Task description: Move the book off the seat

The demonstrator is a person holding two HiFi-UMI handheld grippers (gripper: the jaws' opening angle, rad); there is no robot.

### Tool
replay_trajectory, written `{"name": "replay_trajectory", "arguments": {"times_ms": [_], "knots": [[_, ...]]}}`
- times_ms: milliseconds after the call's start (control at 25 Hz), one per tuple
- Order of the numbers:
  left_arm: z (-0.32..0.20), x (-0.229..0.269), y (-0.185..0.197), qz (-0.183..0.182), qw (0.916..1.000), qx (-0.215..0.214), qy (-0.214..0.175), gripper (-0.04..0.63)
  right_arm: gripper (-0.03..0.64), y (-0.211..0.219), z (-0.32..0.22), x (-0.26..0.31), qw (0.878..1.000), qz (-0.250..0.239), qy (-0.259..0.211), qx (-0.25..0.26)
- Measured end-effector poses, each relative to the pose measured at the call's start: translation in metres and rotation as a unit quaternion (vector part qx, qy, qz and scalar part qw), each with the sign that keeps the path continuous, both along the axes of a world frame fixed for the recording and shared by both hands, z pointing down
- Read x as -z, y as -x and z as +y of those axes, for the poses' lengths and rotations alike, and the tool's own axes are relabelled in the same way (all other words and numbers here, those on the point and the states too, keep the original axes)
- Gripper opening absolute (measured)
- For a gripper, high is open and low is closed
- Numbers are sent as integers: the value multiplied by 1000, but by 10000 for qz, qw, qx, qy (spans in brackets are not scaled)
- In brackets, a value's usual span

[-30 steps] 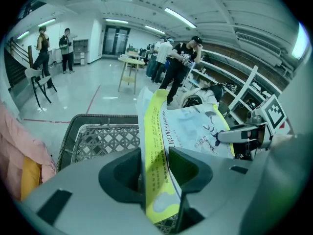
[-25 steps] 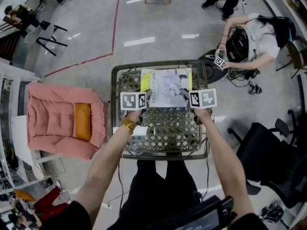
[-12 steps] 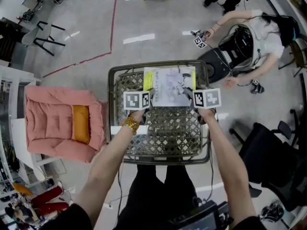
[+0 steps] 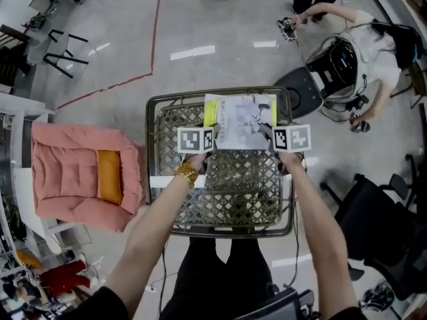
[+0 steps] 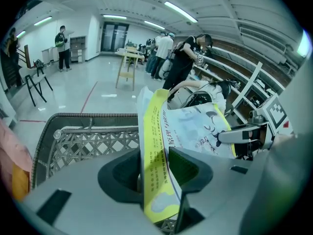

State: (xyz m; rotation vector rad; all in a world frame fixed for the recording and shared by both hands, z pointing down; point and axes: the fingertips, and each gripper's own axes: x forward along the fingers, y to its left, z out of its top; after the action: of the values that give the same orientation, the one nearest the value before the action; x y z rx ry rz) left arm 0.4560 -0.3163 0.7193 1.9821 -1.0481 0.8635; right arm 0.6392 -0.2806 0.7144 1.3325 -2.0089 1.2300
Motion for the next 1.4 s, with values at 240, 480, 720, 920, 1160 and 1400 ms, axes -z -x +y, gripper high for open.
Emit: {"name": "replay_trajectory", "arguments": {"times_ms": [240, 480, 720, 920, 1160, 1400], "knots": [[-14, -17, -1, -37, 10000, -11, 4, 170, 144, -1, -13, -19, 9999, 25, 41, -107], [-17, -34, -1, -17, 10000, 4, 30, 170, 152, 0, -17, -36, 9997, 96, 136, -183], [-18, -45, -1, -27, 10000, 15, 48, 172, 178, -2, -18, -53, 9992, 210, 253, -247], [-18, -59, 5, 34, 9998, 73, 171, 181, 193, -9, -20, -64, 9969, 685, 207, -328], [-11, -70, 10, 20, 9995, 166, 280, 213, 197, -14, -17, -68, 9954, 859, 169, -398], [-9, -60, 24, -390, 9991, -115, -122, 208, 166, -21, -16, -55, 9903, 1288, -163, -500]]}}
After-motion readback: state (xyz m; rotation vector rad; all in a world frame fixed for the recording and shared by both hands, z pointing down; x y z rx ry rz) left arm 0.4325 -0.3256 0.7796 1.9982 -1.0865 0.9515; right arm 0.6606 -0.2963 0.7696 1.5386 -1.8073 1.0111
